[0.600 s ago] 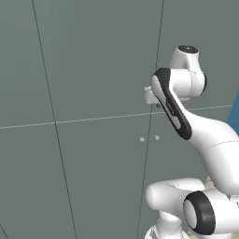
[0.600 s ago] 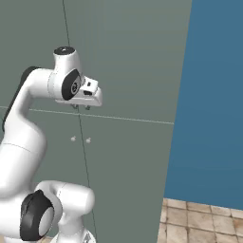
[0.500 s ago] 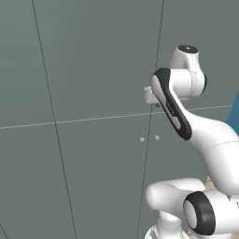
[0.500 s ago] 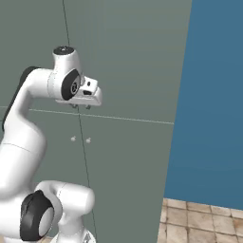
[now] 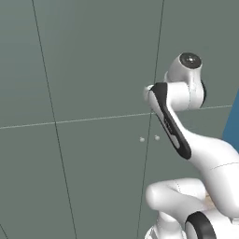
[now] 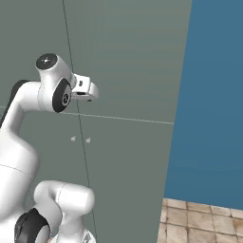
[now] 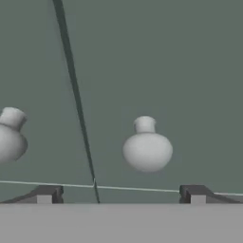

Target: Open the cabinet and setup a tea strainer by placing it in the bowl upright.

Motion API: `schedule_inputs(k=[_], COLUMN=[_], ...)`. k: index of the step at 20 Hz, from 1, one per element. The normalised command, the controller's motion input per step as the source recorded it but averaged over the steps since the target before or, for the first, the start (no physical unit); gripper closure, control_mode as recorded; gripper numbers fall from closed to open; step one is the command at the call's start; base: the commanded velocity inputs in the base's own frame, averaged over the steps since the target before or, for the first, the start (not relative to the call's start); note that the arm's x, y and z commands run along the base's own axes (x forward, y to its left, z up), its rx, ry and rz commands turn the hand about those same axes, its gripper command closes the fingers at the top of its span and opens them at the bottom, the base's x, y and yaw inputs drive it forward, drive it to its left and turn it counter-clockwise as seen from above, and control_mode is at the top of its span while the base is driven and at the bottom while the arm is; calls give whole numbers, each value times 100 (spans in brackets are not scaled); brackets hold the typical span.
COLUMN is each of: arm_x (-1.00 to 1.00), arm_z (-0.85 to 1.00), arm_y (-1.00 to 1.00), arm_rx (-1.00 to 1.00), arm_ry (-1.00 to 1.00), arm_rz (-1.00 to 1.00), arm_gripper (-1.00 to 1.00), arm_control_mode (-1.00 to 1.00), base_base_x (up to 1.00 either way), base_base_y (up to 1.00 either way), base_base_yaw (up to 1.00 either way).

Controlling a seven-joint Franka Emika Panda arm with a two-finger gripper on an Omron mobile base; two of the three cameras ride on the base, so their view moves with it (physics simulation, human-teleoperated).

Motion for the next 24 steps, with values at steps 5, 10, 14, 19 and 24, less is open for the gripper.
schedule_inputs(k=[5, 10, 14, 19, 24], arm_x=[7, 28, 5, 0, 7], arm_z=[56, 12, 0, 2, 0], arm_y=[-5, -18, 1, 1, 0], arm_rx=[8, 19, -2, -10, -5], arm_ry=[-2, 27, -2, -30, -14], arm_rz=[0, -1, 0, 0, 0], arm_gripper=[-100, -100, -100, -100, -100], arm_control_mode=[-100, -100, -100, -100, -100], base_base_x=[0, 0, 0, 0, 0], base_base_y=[0, 0, 0, 0, 0], base_base_yaw=[0, 0, 0, 0, 0])
